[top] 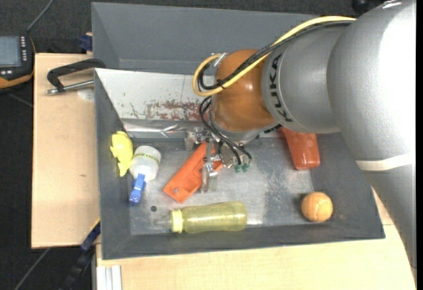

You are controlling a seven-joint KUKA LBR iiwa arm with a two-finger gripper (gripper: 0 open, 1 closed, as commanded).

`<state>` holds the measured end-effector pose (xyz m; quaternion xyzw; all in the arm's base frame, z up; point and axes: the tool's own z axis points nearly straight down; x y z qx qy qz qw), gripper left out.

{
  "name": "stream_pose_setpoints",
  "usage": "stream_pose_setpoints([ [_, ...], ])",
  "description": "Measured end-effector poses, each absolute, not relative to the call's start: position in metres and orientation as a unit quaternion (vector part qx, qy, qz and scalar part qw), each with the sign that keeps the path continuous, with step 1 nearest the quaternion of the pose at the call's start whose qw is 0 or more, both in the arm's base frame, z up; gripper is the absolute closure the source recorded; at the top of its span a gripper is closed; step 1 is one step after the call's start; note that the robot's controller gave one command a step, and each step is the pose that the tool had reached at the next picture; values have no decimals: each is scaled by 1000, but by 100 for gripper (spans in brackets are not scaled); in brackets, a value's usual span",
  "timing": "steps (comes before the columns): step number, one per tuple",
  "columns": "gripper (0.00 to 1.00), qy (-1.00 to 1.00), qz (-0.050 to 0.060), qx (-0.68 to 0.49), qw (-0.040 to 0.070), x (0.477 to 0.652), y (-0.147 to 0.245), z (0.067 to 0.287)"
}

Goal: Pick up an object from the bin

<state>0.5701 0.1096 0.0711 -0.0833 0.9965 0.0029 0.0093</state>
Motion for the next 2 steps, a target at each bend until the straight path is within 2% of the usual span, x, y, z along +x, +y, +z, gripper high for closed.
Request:
stream_pose_setpoints([
  [1,100,995,2,-99,9,546,90,71],
  [2,100,995,2,-99,9,547,90,71],
])
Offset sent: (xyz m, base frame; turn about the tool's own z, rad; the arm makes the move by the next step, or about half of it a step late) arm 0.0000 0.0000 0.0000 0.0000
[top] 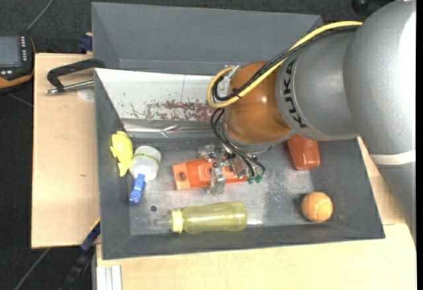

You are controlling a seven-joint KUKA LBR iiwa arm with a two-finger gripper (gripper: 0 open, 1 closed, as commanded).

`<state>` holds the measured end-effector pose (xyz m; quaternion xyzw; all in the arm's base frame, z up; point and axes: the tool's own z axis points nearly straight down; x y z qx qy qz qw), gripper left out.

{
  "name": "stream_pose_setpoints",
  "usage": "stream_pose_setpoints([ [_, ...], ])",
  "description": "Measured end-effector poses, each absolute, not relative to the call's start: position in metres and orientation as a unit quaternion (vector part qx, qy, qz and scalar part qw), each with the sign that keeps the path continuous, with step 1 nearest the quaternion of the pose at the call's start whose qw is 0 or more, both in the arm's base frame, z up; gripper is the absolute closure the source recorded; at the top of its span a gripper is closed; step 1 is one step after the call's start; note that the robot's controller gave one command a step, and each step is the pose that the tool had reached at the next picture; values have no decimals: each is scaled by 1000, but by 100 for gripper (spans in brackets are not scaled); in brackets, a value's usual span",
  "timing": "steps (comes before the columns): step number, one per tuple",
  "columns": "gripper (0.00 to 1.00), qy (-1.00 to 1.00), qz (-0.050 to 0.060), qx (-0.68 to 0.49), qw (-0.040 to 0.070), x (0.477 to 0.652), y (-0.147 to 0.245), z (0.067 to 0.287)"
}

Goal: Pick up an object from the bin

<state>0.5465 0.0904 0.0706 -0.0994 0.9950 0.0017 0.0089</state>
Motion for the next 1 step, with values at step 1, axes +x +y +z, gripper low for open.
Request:
stream_pose_setpoints([
  [1,100,995,2,-98,8,551,89,110],
])
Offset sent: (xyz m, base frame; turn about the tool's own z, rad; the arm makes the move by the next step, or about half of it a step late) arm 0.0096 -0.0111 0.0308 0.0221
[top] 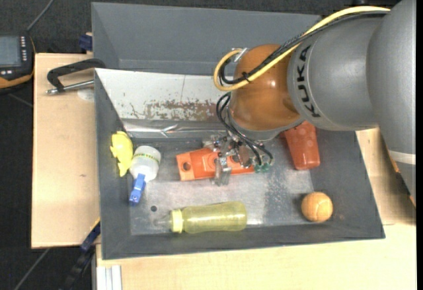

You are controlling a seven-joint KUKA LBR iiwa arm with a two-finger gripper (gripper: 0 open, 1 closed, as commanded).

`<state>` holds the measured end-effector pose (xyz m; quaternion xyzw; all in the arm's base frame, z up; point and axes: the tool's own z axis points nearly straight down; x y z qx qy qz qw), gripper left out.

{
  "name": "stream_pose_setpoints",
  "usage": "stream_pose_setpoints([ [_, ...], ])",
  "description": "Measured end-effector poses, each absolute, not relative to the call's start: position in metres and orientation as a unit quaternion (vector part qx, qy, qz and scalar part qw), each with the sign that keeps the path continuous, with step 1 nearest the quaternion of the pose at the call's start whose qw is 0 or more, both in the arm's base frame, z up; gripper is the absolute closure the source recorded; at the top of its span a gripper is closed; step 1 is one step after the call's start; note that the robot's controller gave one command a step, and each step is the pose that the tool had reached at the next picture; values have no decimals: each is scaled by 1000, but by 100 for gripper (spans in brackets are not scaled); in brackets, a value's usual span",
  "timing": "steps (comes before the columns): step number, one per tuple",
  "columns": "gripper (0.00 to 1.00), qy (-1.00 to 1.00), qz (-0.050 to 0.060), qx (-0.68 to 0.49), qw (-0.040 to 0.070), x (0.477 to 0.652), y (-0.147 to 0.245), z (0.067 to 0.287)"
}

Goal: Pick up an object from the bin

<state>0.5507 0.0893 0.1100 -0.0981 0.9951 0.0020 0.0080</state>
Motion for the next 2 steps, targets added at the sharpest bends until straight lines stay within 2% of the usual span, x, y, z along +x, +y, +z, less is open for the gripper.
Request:
stream_pose_setpoints([
  [1,100,995,2,-95,10,554,86,144],
  [2,100,996,2,-93,9,555,85,135],
])
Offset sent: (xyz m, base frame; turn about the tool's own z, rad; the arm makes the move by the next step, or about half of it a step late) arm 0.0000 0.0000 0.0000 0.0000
